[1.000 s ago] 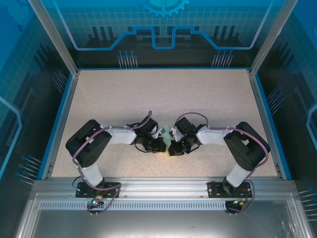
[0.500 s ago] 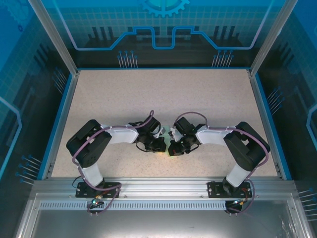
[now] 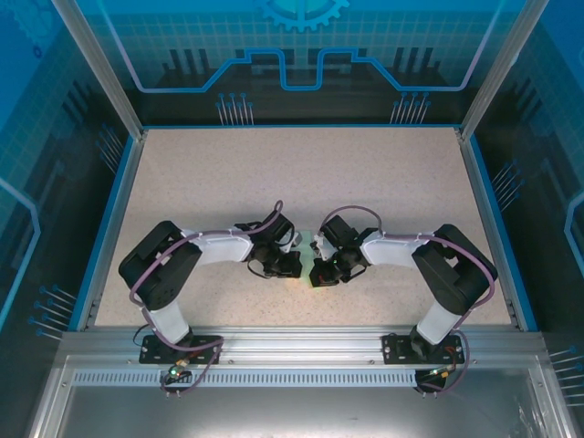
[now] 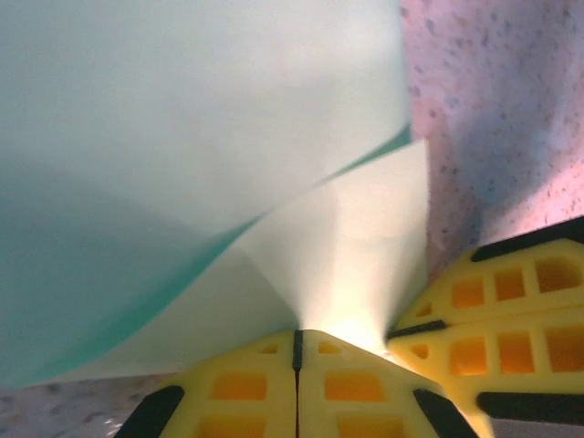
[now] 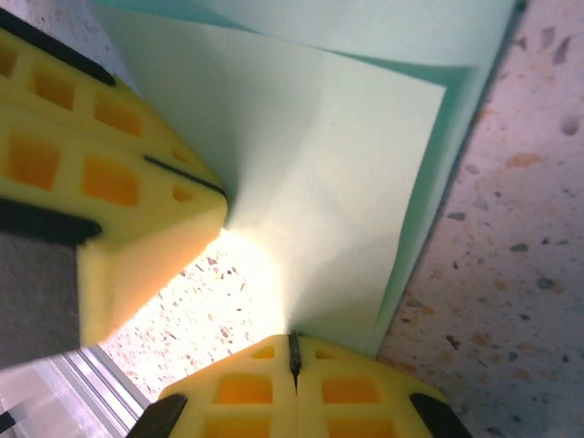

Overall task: Fold a paper plane with a square sheet of paper (fold left side to right side)
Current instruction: Third fold the triangle at the center of the table.

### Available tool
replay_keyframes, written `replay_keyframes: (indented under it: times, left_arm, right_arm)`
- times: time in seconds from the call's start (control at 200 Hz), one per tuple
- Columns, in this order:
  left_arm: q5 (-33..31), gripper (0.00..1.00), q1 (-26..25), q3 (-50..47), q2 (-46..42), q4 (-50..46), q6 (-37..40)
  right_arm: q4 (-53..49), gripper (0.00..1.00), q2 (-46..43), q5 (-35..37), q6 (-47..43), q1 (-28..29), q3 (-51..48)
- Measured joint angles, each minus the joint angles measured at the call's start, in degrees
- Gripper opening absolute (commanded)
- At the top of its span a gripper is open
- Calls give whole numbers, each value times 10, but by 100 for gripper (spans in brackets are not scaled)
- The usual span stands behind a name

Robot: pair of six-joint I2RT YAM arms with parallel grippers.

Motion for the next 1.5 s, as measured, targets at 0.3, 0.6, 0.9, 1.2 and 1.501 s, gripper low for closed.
replay_keyframes:
  times: [0.3,0.6,0.9,1.2,1.501]
  left_arm:
    - [3,6,49,0,-3,-19,28]
    - [5,6,79,-5,-9,-29,44]
    - [-54,9,108,-13,-65,-72,46]
    - [-27,11,33,-8,-75,-45,20]
    - [-22,10,1,31,13,-29,10]
  right_arm:
    - [17,0,0,13,0,0,0]
    - [22,0,0,16,0,0,0]
    - [18,0,0,16,0,0,2]
    - [14,0,0,16,0,0,4]
    - [12,0,0,17,0,1,4]
